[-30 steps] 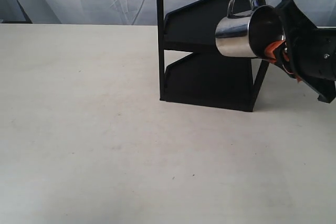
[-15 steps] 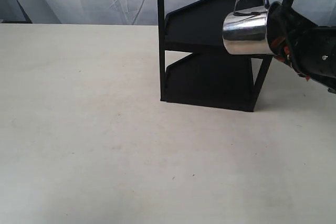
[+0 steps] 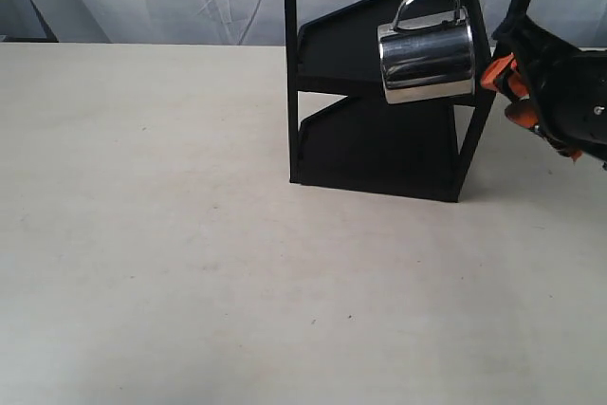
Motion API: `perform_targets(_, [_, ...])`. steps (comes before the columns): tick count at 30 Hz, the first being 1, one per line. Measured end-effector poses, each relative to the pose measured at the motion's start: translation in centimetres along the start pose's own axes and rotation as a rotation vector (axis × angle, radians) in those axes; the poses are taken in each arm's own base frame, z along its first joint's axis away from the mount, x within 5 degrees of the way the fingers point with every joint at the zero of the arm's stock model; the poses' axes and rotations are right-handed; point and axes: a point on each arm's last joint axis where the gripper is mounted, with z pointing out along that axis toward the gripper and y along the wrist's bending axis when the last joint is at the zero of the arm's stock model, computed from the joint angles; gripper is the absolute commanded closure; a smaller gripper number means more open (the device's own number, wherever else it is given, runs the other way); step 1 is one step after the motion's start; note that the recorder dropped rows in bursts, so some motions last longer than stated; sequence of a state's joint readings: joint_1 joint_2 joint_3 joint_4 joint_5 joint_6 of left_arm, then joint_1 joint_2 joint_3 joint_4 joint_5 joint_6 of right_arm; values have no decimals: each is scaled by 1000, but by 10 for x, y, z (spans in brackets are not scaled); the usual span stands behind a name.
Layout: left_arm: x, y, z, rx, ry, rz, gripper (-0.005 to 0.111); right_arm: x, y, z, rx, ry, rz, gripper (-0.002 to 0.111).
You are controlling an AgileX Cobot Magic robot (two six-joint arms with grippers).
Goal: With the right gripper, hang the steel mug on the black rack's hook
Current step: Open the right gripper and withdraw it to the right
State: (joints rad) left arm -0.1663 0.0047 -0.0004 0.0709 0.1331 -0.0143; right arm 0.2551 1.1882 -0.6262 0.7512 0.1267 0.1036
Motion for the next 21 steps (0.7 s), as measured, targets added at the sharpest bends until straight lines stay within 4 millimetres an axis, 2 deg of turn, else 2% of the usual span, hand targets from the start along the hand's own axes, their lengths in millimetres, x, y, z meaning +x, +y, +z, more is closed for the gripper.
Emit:
perform_targets(4, [0, 0, 0, 0, 0, 0, 105, -3, 5, -12, -33, -27, -27, 56])
perform_targets(6, [0, 0, 0, 0, 0, 0, 105, -4, 8, -19, -51, -36, -41, 61])
perform_targets(12, [0, 0, 0, 0, 0, 0, 105, -2, 16, -49, -116, -38, -110, 109])
perform_targets(18, [0, 0, 0, 0, 0, 0, 105, 9, 21, -84, -183, 20, -155, 108])
perform_targets(21, [0, 0, 0, 0, 0, 0, 105, 12, 22, -95, -206, 36, -167, 108])
